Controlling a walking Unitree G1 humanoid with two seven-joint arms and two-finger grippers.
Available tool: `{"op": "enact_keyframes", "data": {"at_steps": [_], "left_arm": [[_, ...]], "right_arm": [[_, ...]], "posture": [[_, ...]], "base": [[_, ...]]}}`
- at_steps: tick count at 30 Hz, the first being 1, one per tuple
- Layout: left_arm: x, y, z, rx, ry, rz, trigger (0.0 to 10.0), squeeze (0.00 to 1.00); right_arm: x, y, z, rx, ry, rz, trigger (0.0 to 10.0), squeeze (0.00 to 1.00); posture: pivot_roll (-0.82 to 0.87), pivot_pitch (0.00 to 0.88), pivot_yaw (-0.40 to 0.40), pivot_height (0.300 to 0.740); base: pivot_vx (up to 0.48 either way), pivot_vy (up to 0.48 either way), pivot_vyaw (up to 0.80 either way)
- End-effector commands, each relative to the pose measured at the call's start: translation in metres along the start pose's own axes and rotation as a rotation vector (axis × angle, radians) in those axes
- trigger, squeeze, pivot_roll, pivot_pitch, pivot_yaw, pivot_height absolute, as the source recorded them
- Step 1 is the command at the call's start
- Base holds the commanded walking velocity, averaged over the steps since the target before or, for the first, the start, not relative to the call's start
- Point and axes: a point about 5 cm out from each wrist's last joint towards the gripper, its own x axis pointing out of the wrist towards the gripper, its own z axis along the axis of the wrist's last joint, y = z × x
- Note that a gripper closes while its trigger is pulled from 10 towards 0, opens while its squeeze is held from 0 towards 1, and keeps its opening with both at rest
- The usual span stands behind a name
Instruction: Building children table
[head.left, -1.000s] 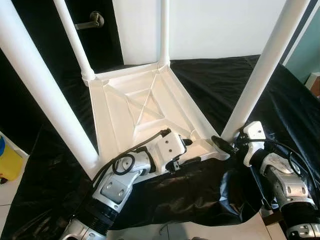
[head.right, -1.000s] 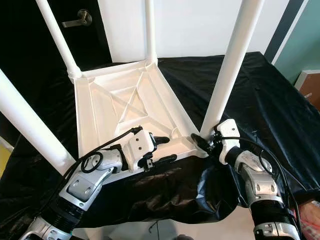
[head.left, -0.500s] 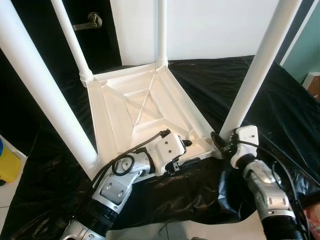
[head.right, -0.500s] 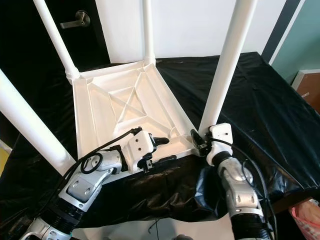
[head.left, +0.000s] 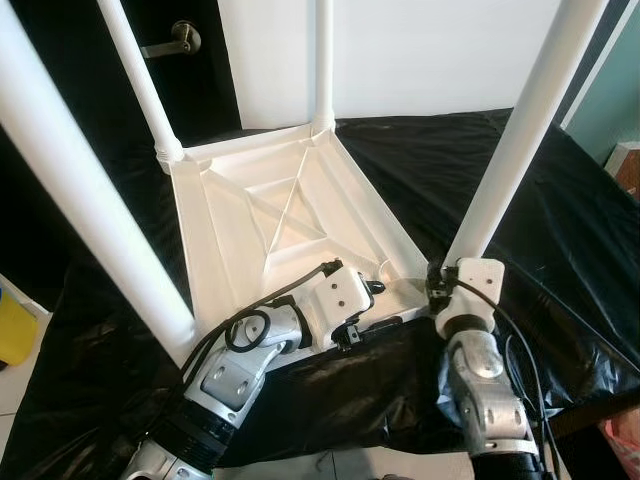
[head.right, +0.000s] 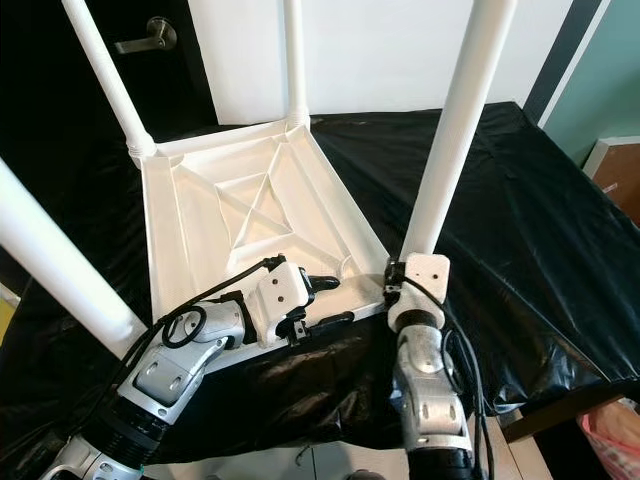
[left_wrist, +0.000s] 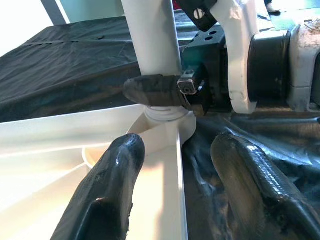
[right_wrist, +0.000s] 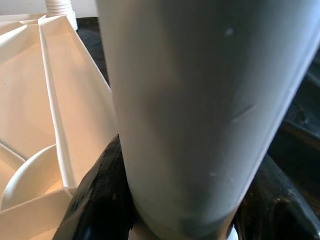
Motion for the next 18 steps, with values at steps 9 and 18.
{"op": "enact_keyframes", "data": {"at_steps": [9, 18], "left_arm": [[0.000, -0.002, 0.000, -0.008, 0.003, 0.006, 10.0, 0.00], [0.000, -0.003, 0.000, -0.009, 0.001, 0.010, 10.0, 0.00]], "right_arm": [[-0.007, 0.004, -0.019, -0.024, 0.105, 0.009, 10.0, 0.00], [-0.006, -0.003, -0.003, -0.009, 0.013, 0.064, 10.0, 1.00]], "posture": [[-0.14, 0.071, 0.034, 0.740], [-0.14, 0.069, 0.029, 0.740]], "base": [[0.000, 0.000, 0.00], [0.000, 0.000, 0.00]]}}
